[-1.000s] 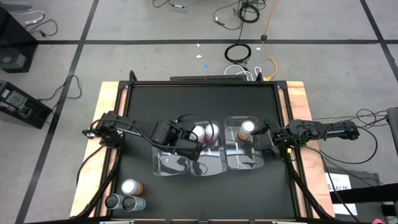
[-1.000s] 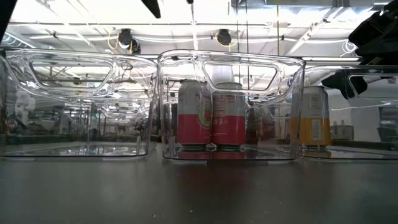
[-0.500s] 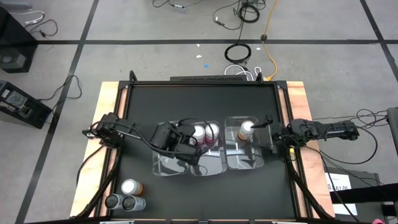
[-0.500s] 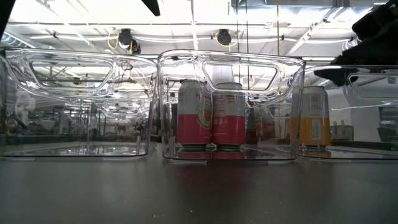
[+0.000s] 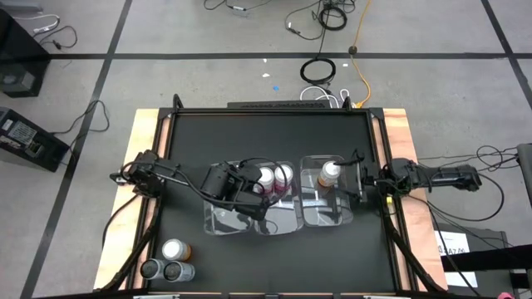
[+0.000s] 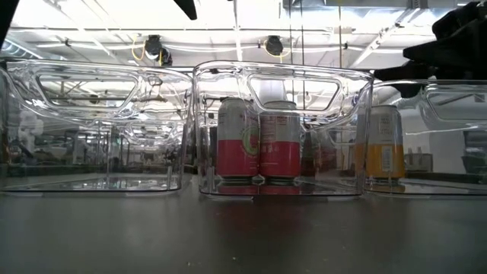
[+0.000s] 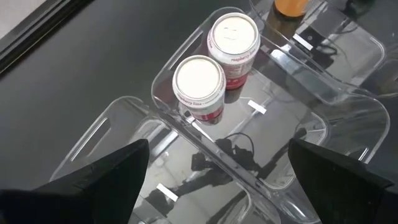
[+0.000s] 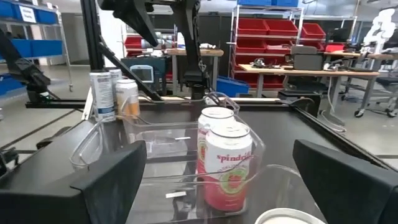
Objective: Sort soda cans
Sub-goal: Put the orange soda can into the right transparent bin
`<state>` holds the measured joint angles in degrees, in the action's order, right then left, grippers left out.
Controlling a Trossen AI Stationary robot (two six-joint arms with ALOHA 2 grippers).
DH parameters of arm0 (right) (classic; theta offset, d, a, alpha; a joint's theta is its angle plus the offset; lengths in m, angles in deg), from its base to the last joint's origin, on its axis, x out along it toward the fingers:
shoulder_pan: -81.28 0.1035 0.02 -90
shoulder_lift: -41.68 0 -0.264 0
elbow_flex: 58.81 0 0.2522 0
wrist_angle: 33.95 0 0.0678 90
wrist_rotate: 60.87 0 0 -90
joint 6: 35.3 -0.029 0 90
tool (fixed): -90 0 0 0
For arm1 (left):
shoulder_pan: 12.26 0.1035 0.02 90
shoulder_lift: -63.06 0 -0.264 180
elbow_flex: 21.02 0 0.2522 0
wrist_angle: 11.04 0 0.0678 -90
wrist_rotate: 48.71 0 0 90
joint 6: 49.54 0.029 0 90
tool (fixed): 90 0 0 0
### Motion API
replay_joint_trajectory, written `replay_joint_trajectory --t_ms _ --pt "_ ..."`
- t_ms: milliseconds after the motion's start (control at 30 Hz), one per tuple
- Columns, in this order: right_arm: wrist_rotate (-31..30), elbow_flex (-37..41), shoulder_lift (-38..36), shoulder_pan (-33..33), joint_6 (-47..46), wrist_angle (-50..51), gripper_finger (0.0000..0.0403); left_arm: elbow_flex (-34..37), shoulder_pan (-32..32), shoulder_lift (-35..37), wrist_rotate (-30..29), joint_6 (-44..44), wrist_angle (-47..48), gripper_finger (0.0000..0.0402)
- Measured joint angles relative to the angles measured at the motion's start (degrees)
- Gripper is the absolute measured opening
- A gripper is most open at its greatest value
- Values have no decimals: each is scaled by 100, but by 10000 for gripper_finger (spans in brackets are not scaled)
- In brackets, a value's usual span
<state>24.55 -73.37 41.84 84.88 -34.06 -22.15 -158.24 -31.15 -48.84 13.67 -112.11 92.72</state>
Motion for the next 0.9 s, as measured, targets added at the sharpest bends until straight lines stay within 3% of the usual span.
replay_joint_trajectory --t_ms 133,333,567,900 --pt "-2 0 0 -59 61 7 398 0 0 0 -83 5 2 392" --pt "12 -2 0 -59 -268 13 398 99 -11 0 -691 7 4 393" --pt "13 -2 0 -57 -359 17 398 409 -72 0 -741 -12 3 393" --pt "13 -2 0 -57 -359 22 398 1091 -632 2 -590 -1465 9 393"
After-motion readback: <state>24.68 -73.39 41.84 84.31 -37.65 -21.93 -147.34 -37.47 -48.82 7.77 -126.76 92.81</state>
